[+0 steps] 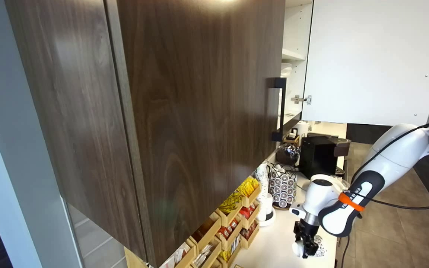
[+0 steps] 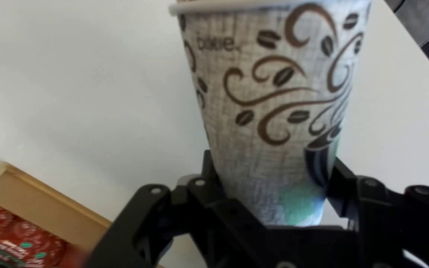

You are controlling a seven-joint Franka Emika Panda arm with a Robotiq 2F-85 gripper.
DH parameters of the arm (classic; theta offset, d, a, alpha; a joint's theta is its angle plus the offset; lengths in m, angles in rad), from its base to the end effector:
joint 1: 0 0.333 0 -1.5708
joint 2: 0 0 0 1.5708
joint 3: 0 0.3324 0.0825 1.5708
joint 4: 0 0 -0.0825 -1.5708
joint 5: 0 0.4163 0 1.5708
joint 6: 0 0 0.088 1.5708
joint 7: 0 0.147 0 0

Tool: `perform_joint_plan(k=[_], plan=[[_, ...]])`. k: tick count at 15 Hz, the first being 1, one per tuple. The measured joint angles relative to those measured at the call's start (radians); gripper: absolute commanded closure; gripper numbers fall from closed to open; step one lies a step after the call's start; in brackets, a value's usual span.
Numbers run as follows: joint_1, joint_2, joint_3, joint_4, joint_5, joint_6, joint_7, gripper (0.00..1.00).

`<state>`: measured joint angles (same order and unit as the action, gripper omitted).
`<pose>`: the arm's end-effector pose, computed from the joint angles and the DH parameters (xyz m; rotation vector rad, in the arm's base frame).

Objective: Put the paper cup on the right inside the paper cup on the left, turn the papers over and then put it in the bottom shelf of the cabinet

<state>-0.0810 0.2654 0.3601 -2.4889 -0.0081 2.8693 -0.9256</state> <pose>0.4851 0.1509 0.1510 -2.5550 -1.7380 -0.2377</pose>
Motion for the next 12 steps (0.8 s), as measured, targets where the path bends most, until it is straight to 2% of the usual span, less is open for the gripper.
perform_joint_plan(k=[4, 5, 9, 12], plan=[[-0.010, -0.080, 0.000, -0.049, 0.033, 0.007, 0.026, 0.32], [-0.010, -0.083, 0.001, -0.053, 0.034, 0.007, 0.029, 0.57], [-0.004, -0.089, -0.001, -0.041, 0.063, 0.049, 0.018, 0.57], [-0.039, -0.142, 0.047, -0.012, 0.160, 0.130, -0.045, 0.57]])
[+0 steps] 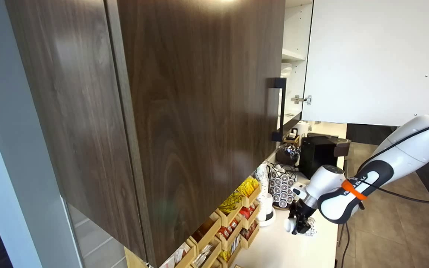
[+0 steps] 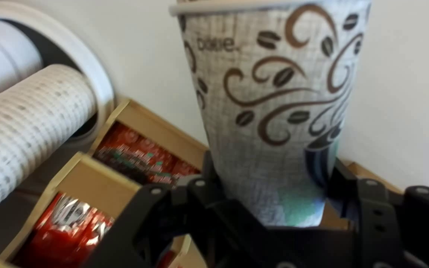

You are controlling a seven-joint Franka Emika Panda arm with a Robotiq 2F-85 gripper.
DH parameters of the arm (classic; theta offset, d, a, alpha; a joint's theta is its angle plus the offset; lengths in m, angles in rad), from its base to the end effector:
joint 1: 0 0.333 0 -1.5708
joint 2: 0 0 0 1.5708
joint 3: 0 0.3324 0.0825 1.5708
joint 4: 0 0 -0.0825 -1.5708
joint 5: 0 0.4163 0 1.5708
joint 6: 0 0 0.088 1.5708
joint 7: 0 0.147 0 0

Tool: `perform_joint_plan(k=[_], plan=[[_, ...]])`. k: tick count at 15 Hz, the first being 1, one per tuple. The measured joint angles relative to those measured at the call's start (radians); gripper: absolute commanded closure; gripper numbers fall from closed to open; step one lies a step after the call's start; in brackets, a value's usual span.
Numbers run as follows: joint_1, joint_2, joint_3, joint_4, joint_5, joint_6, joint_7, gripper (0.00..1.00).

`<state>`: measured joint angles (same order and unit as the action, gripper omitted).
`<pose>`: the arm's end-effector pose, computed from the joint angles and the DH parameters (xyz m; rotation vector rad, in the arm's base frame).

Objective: Put the paper cup on the right inside the paper cup on the left, turn the papers over and then put it in the bottom shelf of the cabinet

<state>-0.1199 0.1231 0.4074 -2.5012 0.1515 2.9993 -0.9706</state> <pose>0.5162 0.1458 0.2318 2.5976 1.5926 0.6037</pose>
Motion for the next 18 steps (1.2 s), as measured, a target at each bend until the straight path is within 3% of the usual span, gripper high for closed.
perform_joint_plan(k=[3, 6, 13, 16, 17, 18], plan=[[-0.043, -0.097, 0.063, 0.018, 0.180, 0.033, -0.121, 0.57], [-0.044, -0.215, 0.063, 0.021, 0.356, 0.022, -0.223, 0.57], [0.010, -0.505, -0.091, -0.024, 0.552, -0.098, -0.326, 0.57], [0.027, -0.596, -0.142, -0.038, 0.569, -0.127, -0.328, 0.57], [0.031, -0.623, -0.154, -0.041, 0.573, -0.133, -0.328, 0.32], [0.032, -0.645, -0.161, -0.041, 0.576, -0.134, -0.324, 0.32]])
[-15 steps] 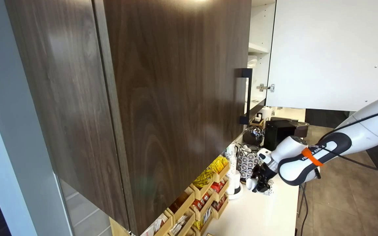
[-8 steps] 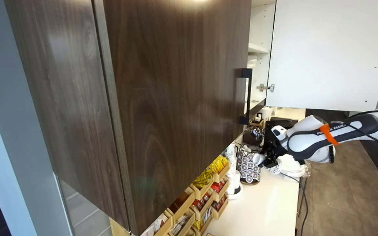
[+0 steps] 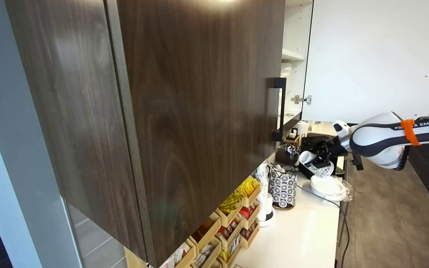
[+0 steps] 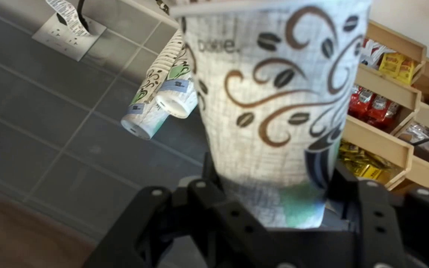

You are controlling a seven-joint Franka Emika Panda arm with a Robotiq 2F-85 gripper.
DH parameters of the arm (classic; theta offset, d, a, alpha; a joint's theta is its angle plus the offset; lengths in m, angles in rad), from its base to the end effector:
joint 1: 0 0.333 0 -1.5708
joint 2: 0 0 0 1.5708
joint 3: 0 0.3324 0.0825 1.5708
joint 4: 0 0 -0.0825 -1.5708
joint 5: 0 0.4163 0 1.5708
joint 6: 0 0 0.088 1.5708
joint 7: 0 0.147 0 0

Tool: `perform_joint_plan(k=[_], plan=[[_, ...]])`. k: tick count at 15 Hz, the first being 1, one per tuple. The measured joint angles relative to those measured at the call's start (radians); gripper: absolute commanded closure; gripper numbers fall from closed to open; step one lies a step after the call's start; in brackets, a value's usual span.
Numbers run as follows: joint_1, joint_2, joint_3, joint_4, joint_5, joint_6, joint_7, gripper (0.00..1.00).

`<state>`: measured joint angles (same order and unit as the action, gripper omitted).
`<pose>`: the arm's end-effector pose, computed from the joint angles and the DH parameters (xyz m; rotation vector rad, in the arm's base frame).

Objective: Put the paper cup on the right inside the paper cup on the left, turn the papers over and then put it in the bottom shelf of the cabinet

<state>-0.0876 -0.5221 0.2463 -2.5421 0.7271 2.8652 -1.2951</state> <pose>0.4795 0.0530 0.5099 2.4660 1.1314 1.2766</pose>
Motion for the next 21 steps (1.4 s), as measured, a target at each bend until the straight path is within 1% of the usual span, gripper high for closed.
perform_joint_plan(k=[2, 3, 5, 7, 10, 15, 21], plan=[[0.002, -0.030, -0.005, -0.001, 0.002, 0.000, 0.006, 0.32], [0.003, -0.035, -0.005, -0.002, 0.003, 0.000, 0.008, 0.57], [0.003, -0.035, -0.005, -0.003, 0.002, 0.000, 0.008, 0.57], [0.021, -0.032, -0.009, 0.015, 0.014, 0.017, 0.008, 0.57], [0.065, -0.033, -0.027, 0.085, 0.032, 0.032, 0.007, 0.57], [0.103, -0.035, -0.077, 0.206, 0.049, 0.042, 0.006, 0.57], [0.221, 0.008, -0.122, 0.340, 0.171, 0.148, 0.006, 0.57]])
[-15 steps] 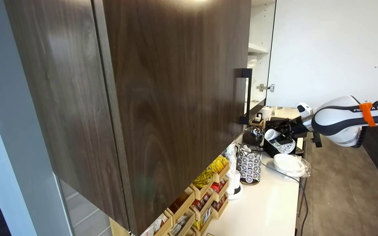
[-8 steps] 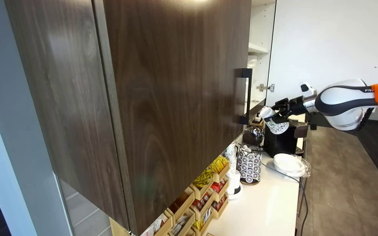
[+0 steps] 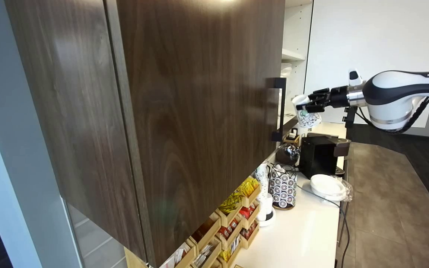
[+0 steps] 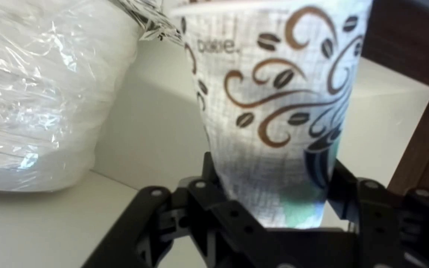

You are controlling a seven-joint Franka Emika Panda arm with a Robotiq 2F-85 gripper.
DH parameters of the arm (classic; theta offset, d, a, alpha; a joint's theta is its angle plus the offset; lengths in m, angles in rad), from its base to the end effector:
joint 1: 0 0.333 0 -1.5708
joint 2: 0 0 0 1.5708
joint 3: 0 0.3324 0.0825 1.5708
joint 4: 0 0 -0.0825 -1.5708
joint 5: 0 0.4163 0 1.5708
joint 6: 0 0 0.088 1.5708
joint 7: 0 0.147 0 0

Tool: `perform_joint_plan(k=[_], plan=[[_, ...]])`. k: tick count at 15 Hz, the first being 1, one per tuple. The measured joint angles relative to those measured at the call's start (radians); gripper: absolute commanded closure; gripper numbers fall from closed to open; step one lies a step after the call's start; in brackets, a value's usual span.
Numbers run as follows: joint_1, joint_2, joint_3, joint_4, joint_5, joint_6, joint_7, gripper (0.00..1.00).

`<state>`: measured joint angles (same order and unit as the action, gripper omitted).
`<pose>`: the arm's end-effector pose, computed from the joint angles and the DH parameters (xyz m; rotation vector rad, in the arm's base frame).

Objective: Put the paper cup on the right inside the paper cup on the left, turn the papers over and then put it in the bottom shelf of the cabinet

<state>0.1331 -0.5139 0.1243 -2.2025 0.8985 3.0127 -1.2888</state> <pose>0.4867 0.0890 0.7208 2.2152 0.8945 1.9377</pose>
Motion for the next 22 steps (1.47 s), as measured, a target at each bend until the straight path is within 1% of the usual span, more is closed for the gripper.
perform_joint_plan(k=[5, 9, 13, 17, 18, 19, 20, 21, 22], plan=[[0.135, 0.108, -0.035, 0.117, 0.085, 0.096, -0.018, 0.57], [0.228, 0.217, -0.090, 0.231, 0.138, 0.103, -0.049, 0.57], [0.265, 0.320, -0.144, 0.340, 0.192, 0.098, -0.061, 0.57], [0.273, 0.397, -0.165, 0.411, 0.262, 0.073, -0.062, 0.57], [0.273, 0.411, -0.168, 0.423, 0.278, 0.065, -0.062, 0.35], [0.273, 0.423, -0.170, 0.433, 0.293, 0.059, -0.062, 0.08], [0.272, 0.434, -0.173, 0.441, 0.300, 0.053, -0.062, 0.07], [0.272, 0.442, -0.175, 0.450, 0.303, 0.052, -0.062, 0.02], [0.271, 0.446, -0.177, 0.454, 0.303, 0.051, -0.062, 0.00]])
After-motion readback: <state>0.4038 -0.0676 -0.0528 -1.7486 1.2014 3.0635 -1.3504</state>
